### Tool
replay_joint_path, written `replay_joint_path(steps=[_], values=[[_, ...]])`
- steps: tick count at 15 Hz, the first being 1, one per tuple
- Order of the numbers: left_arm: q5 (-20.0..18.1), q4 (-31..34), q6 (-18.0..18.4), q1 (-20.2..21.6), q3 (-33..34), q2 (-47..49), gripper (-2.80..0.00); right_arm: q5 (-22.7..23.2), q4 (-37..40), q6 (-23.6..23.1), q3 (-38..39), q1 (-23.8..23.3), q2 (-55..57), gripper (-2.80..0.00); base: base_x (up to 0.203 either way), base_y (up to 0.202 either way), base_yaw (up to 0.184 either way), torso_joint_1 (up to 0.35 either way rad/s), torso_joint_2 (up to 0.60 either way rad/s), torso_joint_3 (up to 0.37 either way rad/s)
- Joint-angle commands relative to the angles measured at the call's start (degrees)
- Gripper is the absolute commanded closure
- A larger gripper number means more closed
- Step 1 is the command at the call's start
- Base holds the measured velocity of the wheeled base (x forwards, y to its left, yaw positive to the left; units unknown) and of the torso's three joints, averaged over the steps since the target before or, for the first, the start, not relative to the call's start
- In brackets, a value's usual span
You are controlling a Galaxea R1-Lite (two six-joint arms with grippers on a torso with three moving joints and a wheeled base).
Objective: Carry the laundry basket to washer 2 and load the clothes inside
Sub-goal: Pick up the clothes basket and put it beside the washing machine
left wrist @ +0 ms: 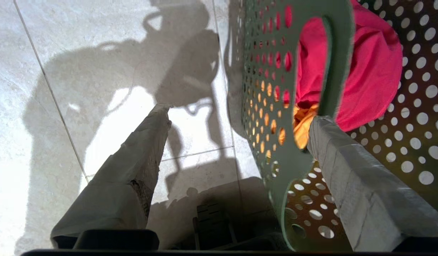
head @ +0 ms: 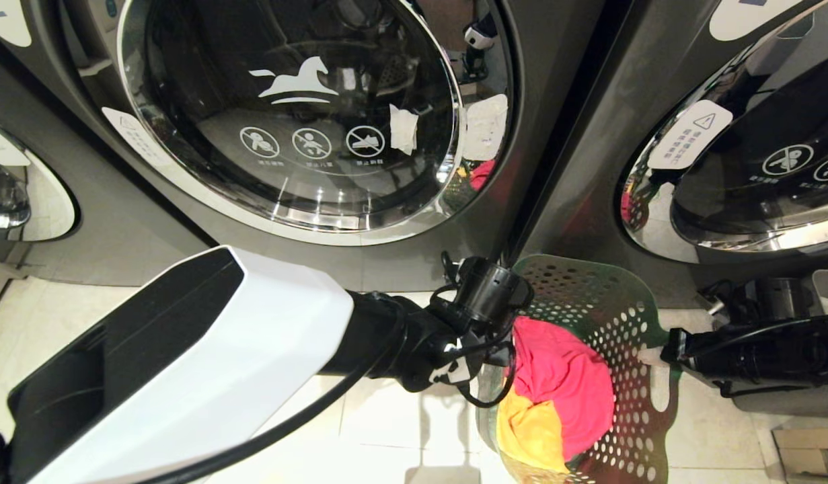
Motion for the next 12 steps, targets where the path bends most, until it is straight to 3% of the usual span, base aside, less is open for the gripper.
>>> replay_joint_path(steps=[1, 8, 12], values=[[0.1, -0.1, -0.1, 0.0, 0.0, -0.8, -2.80, 0.8, 2.7, -2.5, -1.4, -1.1, 0.0, 0.00, 0.000, 0.000, 0.000, 0.000, 0.00, 0.000], [0.1, 0.0, -0.1, 0.0, 0.0, -0.7, -2.80, 1.9, 24.6, -21.6, -9.1, -7.5, 2.0, 0.00, 0.000, 0.000, 0.000, 0.000, 0.00, 0.000], [0.1, 0.0, -0.1, -0.1, -0.1, -0.6, -2.80, 2.0, 24.6, -21.9, -9.7, -7.4, 3.3, 0.00, 0.000, 0.000, 0.000, 0.000, 0.00, 0.000]])
